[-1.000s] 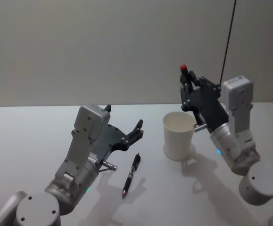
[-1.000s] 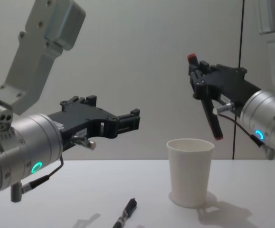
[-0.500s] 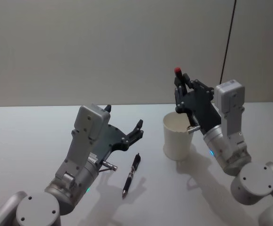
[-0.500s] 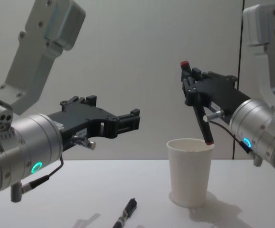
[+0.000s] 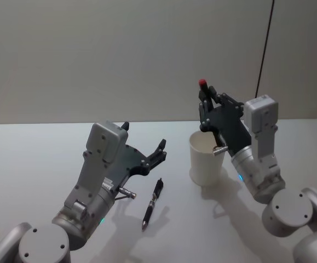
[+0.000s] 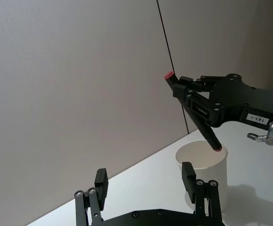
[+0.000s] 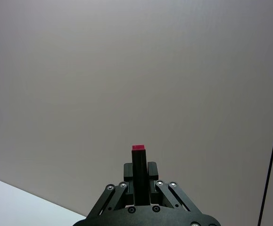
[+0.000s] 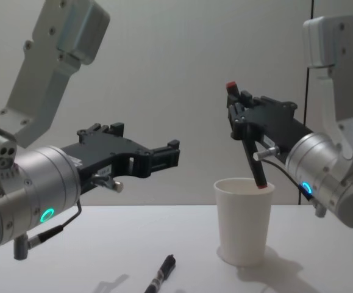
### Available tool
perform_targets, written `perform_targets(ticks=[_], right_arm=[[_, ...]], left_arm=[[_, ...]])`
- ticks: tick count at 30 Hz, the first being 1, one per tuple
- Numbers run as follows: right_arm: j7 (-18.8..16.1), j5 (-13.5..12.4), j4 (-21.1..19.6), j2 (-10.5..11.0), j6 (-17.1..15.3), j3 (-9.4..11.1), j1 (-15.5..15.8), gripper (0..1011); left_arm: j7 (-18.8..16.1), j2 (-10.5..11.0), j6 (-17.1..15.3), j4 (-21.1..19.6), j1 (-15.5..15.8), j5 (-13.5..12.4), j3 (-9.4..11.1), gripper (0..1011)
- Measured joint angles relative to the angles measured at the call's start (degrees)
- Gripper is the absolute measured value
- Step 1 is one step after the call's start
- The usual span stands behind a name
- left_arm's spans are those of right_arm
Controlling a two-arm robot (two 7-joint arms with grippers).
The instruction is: Place the pen into the pen holder.
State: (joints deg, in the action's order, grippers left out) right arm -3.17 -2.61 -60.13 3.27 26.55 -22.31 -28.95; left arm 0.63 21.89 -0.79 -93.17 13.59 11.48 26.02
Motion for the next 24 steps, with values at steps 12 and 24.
perform_targets(ticks=[12, 24], right_arm=[[0.18, 0.62, 3.97, -1.08, 1.98, 0.04, -1.56, 165], [0.02, 0.79, 7.42, -1.96, 3.0, 0.13, -2.84, 165]], left_arm=[[0.0, 0.0, 0.0, 0.0, 0.0, 0.0, 0.0, 1000], [0.0, 0.0, 0.0, 0.0, 0.0, 0.0, 0.0, 1000]])
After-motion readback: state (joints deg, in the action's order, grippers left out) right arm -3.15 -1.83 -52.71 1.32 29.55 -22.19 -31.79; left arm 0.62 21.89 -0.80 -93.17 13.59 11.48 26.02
